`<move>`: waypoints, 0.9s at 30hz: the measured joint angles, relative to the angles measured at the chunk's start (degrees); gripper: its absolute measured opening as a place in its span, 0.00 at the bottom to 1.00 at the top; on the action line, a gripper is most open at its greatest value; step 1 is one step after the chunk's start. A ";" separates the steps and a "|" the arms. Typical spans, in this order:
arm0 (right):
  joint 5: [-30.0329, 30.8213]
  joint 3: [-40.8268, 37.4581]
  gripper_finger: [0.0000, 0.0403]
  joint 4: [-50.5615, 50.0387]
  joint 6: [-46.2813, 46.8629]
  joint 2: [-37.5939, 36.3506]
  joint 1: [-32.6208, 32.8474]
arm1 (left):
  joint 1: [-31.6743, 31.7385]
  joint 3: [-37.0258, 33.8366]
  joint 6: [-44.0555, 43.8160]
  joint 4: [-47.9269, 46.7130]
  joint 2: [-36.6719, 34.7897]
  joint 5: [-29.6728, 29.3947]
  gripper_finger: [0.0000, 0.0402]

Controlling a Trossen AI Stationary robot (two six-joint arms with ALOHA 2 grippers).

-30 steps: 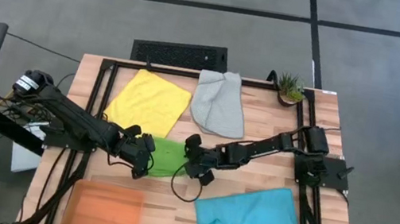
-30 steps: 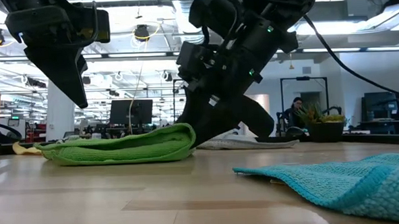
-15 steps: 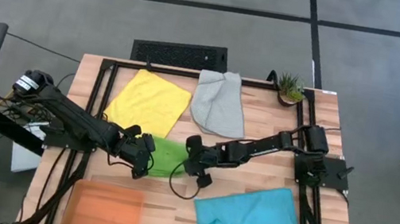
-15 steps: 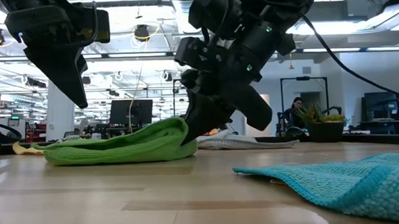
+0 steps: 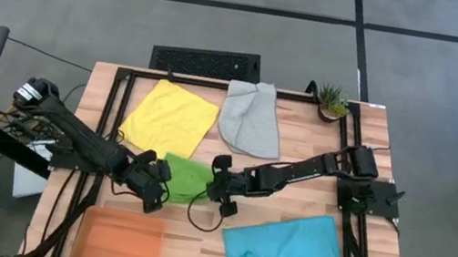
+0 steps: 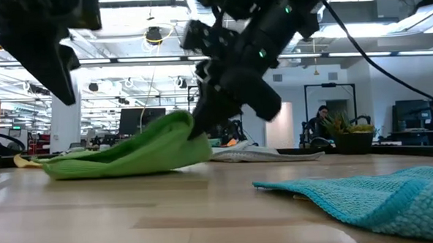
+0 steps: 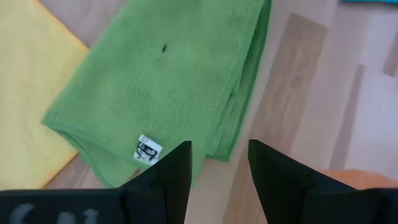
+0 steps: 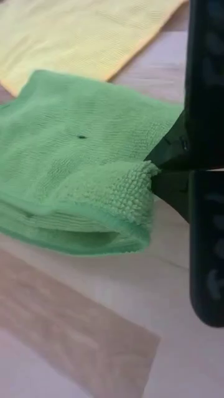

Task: Fold microfiber towels
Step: Put the folded green towel into the orange bin

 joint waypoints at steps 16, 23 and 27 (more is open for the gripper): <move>2.99 12.21 0.00 -7.73 0.90 -0.04 0.60 | -14.11 0.04 -14.17 -7.03 -4.25 -7.88 0.37; 3.03 15.34 0.00 -8.48 -0.55 -0.04 0.63 | -18.01 0.04 -17.51 -7.25 -4.23 -10.46 0.37; 3.23 15.64 0.00 -8.79 -1.31 -0.04 0.63 | -19.01 0.04 -18.67 -7.36 -4.23 -11.14 0.37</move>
